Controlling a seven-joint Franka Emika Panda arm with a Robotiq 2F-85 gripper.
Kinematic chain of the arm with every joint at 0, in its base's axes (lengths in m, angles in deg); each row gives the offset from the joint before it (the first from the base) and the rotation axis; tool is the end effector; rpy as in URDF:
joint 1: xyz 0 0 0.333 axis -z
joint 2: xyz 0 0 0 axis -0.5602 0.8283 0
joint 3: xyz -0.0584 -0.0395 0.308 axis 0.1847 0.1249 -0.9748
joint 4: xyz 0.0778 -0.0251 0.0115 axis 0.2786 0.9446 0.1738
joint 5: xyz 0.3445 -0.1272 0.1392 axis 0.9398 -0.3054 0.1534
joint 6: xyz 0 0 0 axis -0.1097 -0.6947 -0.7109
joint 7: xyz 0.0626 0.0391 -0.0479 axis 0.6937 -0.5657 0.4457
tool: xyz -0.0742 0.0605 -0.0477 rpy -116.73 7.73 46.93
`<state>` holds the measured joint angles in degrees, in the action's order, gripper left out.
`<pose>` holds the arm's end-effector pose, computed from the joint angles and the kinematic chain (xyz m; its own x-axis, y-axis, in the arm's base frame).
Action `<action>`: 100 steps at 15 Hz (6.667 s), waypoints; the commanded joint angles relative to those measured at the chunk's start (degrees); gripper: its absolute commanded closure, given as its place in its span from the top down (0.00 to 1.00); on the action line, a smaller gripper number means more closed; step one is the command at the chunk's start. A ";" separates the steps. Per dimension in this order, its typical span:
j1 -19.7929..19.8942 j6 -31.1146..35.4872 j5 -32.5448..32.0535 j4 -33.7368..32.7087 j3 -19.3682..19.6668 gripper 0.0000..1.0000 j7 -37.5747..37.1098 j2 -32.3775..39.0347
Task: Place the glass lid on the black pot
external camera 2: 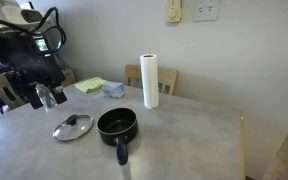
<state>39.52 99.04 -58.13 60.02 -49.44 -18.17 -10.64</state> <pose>0.3945 -0.0633 0.3937 0.9582 0.2731 -0.0853 0.2861 -0.9148 0.2852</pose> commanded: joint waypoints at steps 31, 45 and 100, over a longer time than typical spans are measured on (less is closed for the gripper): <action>-28.42 30.89 55.81 2.87 9.25 1.00 14.50 21.09; -16.61 30.28 47.13 -12.90 -4.01 1.00 39.05 40.19; -4.93 26.74 24.08 -11.17 -16.32 0.36 29.56 42.01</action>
<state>33.73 123.59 -34.25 46.92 -65.31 9.90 32.58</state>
